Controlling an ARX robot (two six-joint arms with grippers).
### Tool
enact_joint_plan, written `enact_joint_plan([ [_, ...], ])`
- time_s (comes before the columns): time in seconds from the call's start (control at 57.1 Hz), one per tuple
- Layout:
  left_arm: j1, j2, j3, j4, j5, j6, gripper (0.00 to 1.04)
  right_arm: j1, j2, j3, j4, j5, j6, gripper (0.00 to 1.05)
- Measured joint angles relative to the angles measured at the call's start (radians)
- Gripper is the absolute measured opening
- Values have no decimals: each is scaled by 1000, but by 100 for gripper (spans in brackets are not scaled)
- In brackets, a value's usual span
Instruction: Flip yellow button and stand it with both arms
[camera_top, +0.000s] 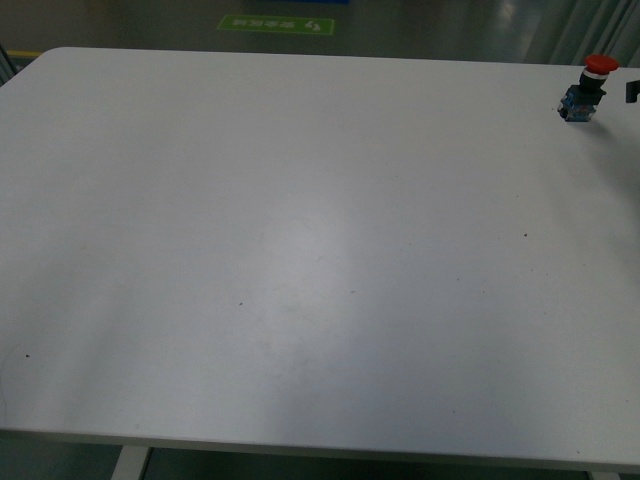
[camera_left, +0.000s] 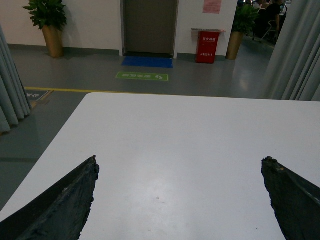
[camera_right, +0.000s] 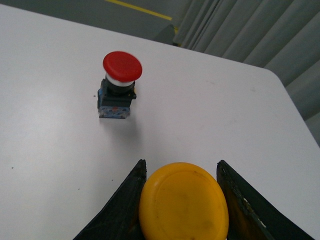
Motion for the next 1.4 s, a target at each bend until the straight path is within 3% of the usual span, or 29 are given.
enact_joint_plan([
  [0.613,0,0,0,0,0,0,98,58,146,144,-73,20,37,35],
  [1.4,0,0,0,0,0,0,98,15,209,191,-80,19,58,36],
])
